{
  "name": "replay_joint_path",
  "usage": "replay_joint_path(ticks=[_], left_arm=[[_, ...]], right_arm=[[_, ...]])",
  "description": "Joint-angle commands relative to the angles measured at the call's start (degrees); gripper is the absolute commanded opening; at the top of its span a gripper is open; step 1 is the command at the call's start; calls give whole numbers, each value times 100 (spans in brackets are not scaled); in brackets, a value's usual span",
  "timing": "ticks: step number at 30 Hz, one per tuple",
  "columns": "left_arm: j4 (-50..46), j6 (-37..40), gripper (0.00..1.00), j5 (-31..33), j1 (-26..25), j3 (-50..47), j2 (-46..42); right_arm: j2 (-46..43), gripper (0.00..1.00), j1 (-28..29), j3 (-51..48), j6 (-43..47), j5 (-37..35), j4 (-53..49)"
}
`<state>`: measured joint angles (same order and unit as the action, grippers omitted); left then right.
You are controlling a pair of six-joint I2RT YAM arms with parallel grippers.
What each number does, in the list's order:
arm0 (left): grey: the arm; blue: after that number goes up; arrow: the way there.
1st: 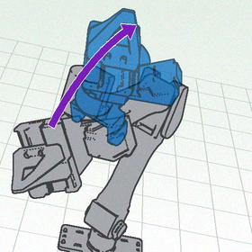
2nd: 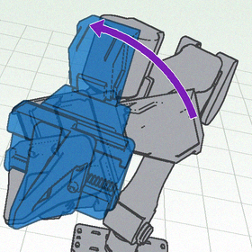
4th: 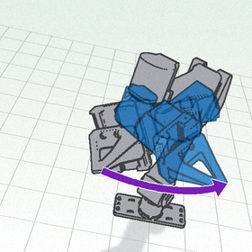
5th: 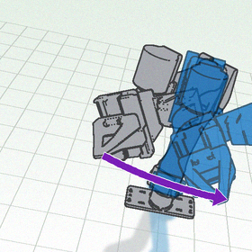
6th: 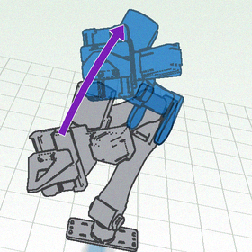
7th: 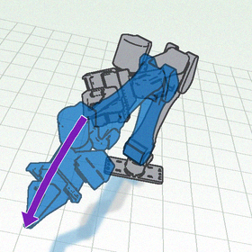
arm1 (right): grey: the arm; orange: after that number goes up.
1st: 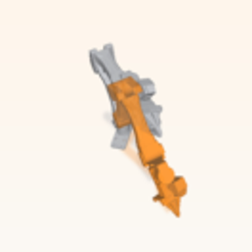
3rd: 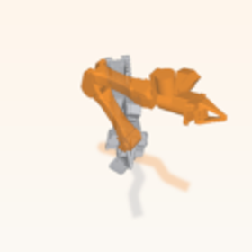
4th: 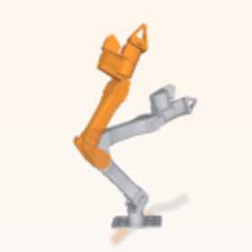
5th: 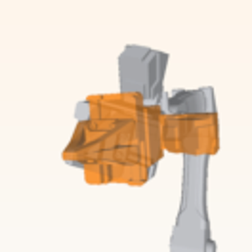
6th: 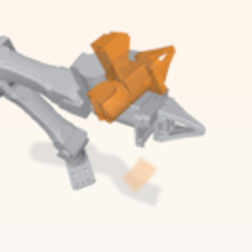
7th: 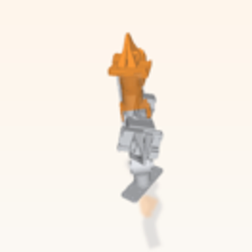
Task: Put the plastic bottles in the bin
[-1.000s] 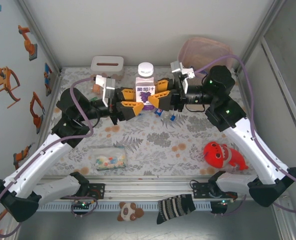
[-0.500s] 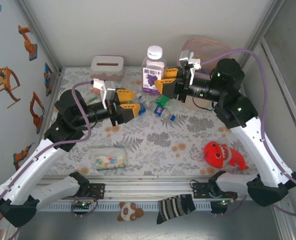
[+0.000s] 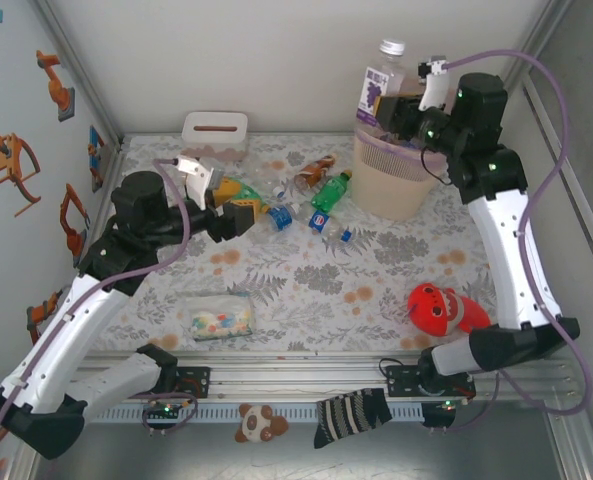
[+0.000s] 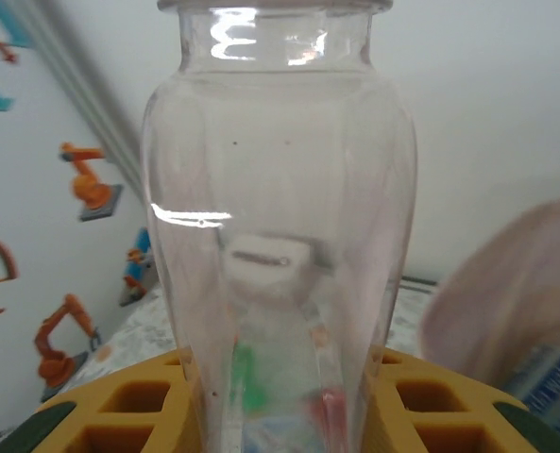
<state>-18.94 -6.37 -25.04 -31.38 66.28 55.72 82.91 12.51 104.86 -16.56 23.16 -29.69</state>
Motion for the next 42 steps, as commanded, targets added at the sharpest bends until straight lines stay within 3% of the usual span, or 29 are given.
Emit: replay_joint_path(ticks=[1,6,14,20,42], left_arm=[[-610,500,70,238,117,186,22],[-791,668,70,263,353,-20,9],[-1300,1334,73,254,833,-268,138],[-1057,1462,73,166,1141,-802,189],[-1217,1749,73,320,1169,-924,349]], right_arm=[[347,20,-285,439,-343,-423,-331],[1039,18,-830,1008,-756,-448,-717],[2539,10,-1386,2477,-1102,-273,-2295],[3140,10,-1436,2750,-1022,-274,-2802],[4825,16,-1326,3226,-535,-206,-3718]])
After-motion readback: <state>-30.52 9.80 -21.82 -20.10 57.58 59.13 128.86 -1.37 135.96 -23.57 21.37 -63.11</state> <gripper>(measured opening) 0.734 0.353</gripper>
